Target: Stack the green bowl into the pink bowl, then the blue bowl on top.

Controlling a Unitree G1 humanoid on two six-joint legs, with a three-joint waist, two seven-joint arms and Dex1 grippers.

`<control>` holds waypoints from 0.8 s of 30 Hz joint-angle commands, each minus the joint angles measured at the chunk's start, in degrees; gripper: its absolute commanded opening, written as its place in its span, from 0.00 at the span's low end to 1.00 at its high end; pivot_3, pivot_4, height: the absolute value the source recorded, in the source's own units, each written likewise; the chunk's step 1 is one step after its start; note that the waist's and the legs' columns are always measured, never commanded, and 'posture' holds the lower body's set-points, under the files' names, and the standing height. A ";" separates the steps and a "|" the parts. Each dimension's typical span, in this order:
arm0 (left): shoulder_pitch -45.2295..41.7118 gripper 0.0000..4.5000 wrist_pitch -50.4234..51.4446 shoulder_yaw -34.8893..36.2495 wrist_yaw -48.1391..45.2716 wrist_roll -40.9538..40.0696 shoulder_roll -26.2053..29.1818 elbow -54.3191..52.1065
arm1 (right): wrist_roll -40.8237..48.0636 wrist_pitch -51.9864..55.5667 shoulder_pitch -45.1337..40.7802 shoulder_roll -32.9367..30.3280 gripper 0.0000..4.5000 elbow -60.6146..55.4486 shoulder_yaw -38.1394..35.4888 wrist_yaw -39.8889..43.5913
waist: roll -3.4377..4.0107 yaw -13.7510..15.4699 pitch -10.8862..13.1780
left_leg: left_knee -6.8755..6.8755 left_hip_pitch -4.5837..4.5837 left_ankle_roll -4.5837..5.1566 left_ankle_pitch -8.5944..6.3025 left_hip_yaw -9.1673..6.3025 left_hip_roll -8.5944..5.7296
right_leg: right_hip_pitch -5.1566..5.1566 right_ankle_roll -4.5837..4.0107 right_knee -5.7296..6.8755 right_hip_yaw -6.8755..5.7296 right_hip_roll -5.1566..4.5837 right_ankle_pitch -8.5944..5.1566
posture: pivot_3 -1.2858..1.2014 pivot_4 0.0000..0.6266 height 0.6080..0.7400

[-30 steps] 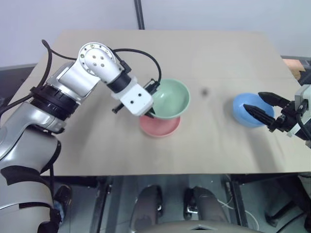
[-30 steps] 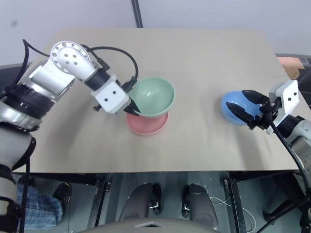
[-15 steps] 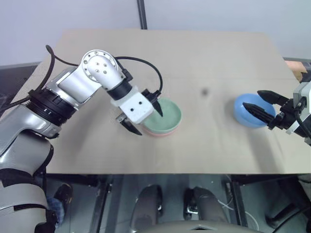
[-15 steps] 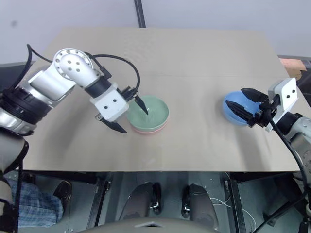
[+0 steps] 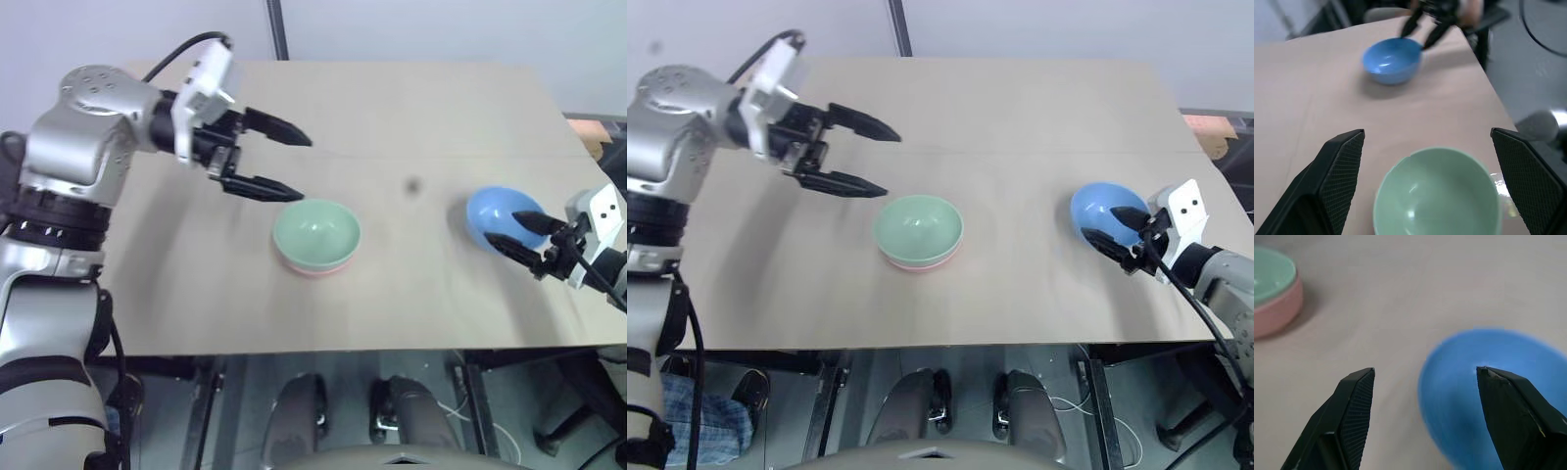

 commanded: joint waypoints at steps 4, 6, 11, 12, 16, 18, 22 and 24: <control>11.41 0.97 7.30 13.91 7.89 -1.71 4.48 -7.19 | -5.07 3.37 -4.06 -2.23 0.80 4.43 5.18 -1.96 | -0.01 -0.12 0.00 | 0.00 0.01 0.01 0.00 0.01 -0.02 | 0.00 0.00 0.01 0.00 -0.14 0.00 | 0.52 0.24 1.00; 15.81 0.97 9.19 17.92 10.10 -2.47 5.14 -9.70 | -7.25 2.73 -5.29 -2.78 0.80 5.61 8.14 -1.07 | -0.02 -0.17 0.01 | 0.00 -0.03 0.00 0.00 -0.03 -0.02 | 0.00 0.00 -0.01 -0.04 -0.16 0.00 | 0.52 0.24 1.00; 22.63 0.97 12.06 24.62 14.50 -2.64 5.76 -14.10 | -15.95 -1.06 -10.00 -4.95 0.80 9.89 17.59 1.30 | -0.02 -0.29 0.01 | -0.02 -0.03 0.00 0.00 -0.05 -0.01 | 0.00 0.00 -0.01 -0.07 -0.18 0.00 | 0.52 0.24 1.00; 23.83 0.97 12.35 25.49 15.05 -2.62 5.78 -14.92 | -17.17 -1.42 -11.58 -4.85 0.80 10.94 19.09 1.65 | -0.02 -0.34 0.01 | -0.02 -0.02 0.00 -0.01 -0.04 -0.02 | -0.01 0.00 -0.01 -0.07 -0.19 0.00 | 0.52 0.24 1.00; 27.17 1.00 13.70 28.32 16.38 -3.39 5.61 -18.16 | -20.50 -2.91 -16.38 -5.06 0.54 13.32 22.98 4.63 | -0.02 -0.33 0.01 | -0.04 -0.02 -0.01 -0.01 -0.04 -0.02 | -0.01 0.00 -0.01 -0.08 -0.20 0.00 | 0.52 0.24 1.00; 27.73 1.00 14.09 29.17 17.23 -3.67 5.39 -18.93 | -21.48 -3.64 -17.58 -5.05 0.39 14.05 23.67 5.68 | -0.02 -0.34 0.01 | -0.05 -0.04 -0.01 0.00 -0.03 -0.01 | -0.03 0.00 -0.02 -0.08 -0.20 0.00 | 0.52 0.24 1.00; 29.45 1.00 14.36 30.07 17.60 -3.82 5.53 -20.26 | -22.73 -5.05 -18.34 -5.02 0.00 14.46 24.05 7.56 | -0.02 -0.30 0.01 | -0.07 -0.03 -0.01 -0.01 -0.03 -0.03 | -0.02 0.00 -0.04 -0.08 -0.23 0.00 | 0.52 0.24 1.00; 30.02 1.00 13.50 30.05 18.11 -3.02 5.19 -20.51 | -23.93 -6.43 -18.89 -5.78 0.00 13.73 24.45 8.91 | -0.02 -0.33 0.01 | -0.08 -0.02 -0.01 -0.01 -0.01 -0.02 | -0.02 0.00 -0.04 -0.07 -0.23 0.00 | 0.52 0.24 1.00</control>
